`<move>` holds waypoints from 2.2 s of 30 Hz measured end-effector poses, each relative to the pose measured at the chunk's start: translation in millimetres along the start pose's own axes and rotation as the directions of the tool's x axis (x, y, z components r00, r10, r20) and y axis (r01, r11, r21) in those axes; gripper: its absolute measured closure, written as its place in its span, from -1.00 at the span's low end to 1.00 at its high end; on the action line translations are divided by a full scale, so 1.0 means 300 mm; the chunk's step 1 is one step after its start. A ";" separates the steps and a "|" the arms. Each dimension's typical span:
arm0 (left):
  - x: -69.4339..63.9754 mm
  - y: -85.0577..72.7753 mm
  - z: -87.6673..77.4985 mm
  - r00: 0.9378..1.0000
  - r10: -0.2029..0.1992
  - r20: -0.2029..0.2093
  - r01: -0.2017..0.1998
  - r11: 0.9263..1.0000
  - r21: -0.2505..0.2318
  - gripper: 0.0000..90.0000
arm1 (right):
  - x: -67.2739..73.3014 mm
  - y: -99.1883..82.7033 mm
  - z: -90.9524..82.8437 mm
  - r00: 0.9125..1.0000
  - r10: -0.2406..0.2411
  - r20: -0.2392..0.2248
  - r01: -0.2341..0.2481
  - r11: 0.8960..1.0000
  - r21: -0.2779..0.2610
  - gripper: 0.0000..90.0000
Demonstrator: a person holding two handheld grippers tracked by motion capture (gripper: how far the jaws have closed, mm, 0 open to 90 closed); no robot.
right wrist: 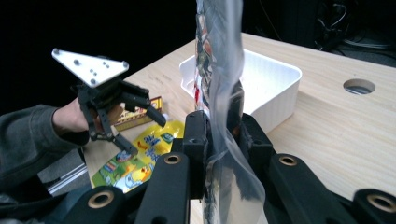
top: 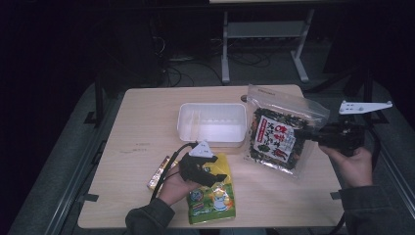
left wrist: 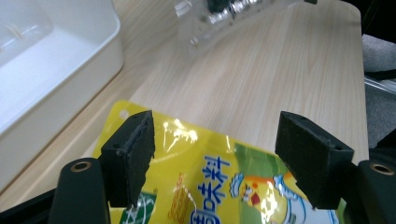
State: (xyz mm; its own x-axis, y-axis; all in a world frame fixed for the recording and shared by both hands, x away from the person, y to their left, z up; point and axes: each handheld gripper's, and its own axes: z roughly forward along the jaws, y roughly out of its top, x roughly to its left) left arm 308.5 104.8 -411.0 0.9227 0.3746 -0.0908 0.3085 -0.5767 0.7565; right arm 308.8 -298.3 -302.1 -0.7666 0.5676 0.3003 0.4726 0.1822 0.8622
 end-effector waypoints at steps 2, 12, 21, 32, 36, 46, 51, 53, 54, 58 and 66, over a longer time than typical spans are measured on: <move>0.002 -0.011 -0.012 1.000 0.004 -0.010 -0.004 1.000 0.005 -0.40 | 0.008 0.014 0.012 1.000 -0.003 0.003 0.003 1.000 -0.010 0.67; 0.000 -0.068 -0.081 0.999 -0.015 -0.042 0.015 1.000 0.000 -0.44 | 0.030 0.067 0.055 0.999 -0.007 0.032 0.008 0.999 -0.040 0.67; 0.011 -0.131 -0.146 0.997 -0.033 -0.076 0.032 0.999 -0.011 -0.48 | 0.053 0.117 0.123 0.997 -0.006 0.077 0.010 0.998 -0.054 0.67; 0.023 -0.194 -0.208 0.992 -0.052 -0.113 0.049 0.998 -0.025 -0.49 | 0.073 0.188 0.201 0.996 -0.020 0.087 0.025 0.998 -0.057 0.67; 0.028 -0.204 -0.217 0.991 -0.053 -0.123 0.051 0.998 -0.023 -0.50 | 0.079 0.203 0.236 0.995 -0.030 0.092 0.035 0.998 -0.054 0.67; 0.037 -0.218 -0.235 0.990 -0.066 -0.128 0.062 0.997 -0.038 -0.50 | 0.076 0.240 0.330 0.993 -0.034 0.115 0.043 0.996 -0.079 0.67; 0.043 -0.225 -0.237 0.989 -0.071 -0.127 0.067 0.997 -0.036 -0.50 | 0.071 0.259 0.376 0.990 -0.042 0.136 0.054 0.995 -0.085 0.67; 0.045 -0.229 -0.237 0.989 -0.080 -0.128 0.075 0.996 -0.042 -0.50 | 0.069 0.269 0.397 0.989 -0.047 0.141 0.060 0.994 -0.087 0.67; 0.045 -0.229 -0.237 0.989 -0.080 -0.128 0.075 0.996 -0.042 -0.50 | 0.068 0.274 0.409 0.988 -0.048 0.145 0.061 0.994 -0.086 0.67; 0.049 -0.231 -0.238 0.988 -0.082 -0.130 0.078 0.996 -0.041 -0.50 | 0.063 0.287 0.446 0.985 -0.058 0.162 0.073 0.993 -0.088 0.67; 0.055 -0.236 -0.241 0.988 -0.086 -0.126 0.082 0.996 -0.042 -0.50 | 0.029 0.305 0.522 0.980 -0.061 0.190 0.080 0.992 -0.093 0.67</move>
State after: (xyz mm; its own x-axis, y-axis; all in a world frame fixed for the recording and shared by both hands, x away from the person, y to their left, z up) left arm 285.1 204.3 -419.0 0.8561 0.5116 -0.0732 0.3727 -0.5130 0.7733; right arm 413.5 -151.0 -284.3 -0.6977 0.6974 0.1639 0.3669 0.1514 0.9178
